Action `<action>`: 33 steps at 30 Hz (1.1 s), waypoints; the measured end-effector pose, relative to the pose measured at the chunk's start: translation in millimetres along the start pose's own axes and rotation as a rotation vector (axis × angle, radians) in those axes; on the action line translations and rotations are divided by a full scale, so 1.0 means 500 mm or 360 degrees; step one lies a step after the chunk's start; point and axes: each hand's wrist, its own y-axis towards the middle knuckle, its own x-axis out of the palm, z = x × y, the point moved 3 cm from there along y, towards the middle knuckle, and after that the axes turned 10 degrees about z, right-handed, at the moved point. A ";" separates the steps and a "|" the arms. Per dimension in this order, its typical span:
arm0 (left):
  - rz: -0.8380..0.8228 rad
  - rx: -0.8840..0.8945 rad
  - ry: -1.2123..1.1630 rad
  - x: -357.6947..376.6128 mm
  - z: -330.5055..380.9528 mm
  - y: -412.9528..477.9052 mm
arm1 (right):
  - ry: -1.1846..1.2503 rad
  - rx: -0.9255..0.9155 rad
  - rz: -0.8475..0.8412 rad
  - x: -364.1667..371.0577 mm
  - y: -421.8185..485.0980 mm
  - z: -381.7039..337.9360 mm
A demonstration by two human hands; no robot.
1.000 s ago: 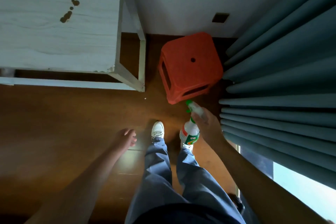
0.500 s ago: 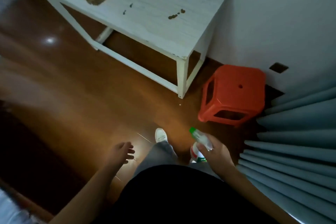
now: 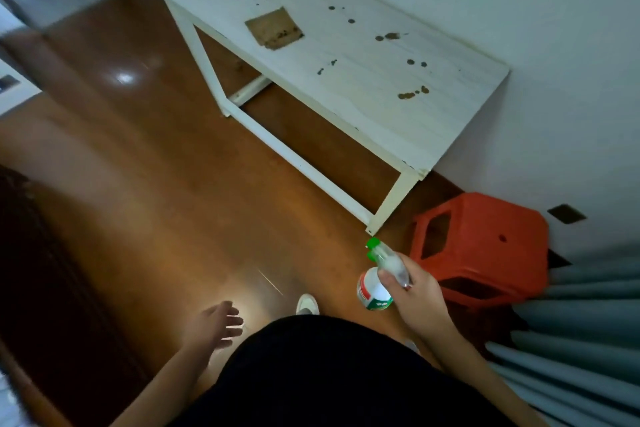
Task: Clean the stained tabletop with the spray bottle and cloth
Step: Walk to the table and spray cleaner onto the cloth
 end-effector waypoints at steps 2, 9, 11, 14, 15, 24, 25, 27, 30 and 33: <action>-0.0056 0.0065 0.0078 0.005 0.057 0.017 | 0.0050 0.0031 0.0058 0.023 0.010 -0.021; -0.0205 0.0387 0.0174 0.031 0.294 0.030 | 0.0007 0.0196 0.0119 0.060 0.100 -0.096; -0.0206 0.0425 0.0154 0.025 0.340 0.043 | 0.0000 0.0214 0.0142 0.078 0.140 -0.117; -0.0165 0.0389 0.0109 -0.004 0.374 0.085 | -0.0035 0.0289 0.0032 0.122 0.214 -0.157; -0.0148 0.0354 0.0108 -0.018 0.377 0.102 | -0.0065 0.0332 -0.0010 0.138 0.240 -0.175; 0.0197 -0.0168 0.0034 -0.188 0.306 0.217 | -0.0258 -0.0139 -0.0556 0.333 0.507 -0.402; 0.0242 -0.0215 0.0003 -0.200 0.293 0.219 | -0.0276 -0.0192 -0.0636 0.355 0.532 -0.431; 0.0322 -0.0297 -0.0093 -0.218 0.276 0.219 | -0.0314 -0.0292 -0.0753 0.397 0.579 -0.486; 0.0400 -0.0430 -0.0277 -0.228 0.277 0.210 | -0.0324 -0.0421 -0.0966 0.457 0.635 -0.560; 0.0436 -0.0512 -0.0423 -0.228 0.309 0.221 | -0.0341 -0.0501 -0.1078 0.509 0.686 -0.622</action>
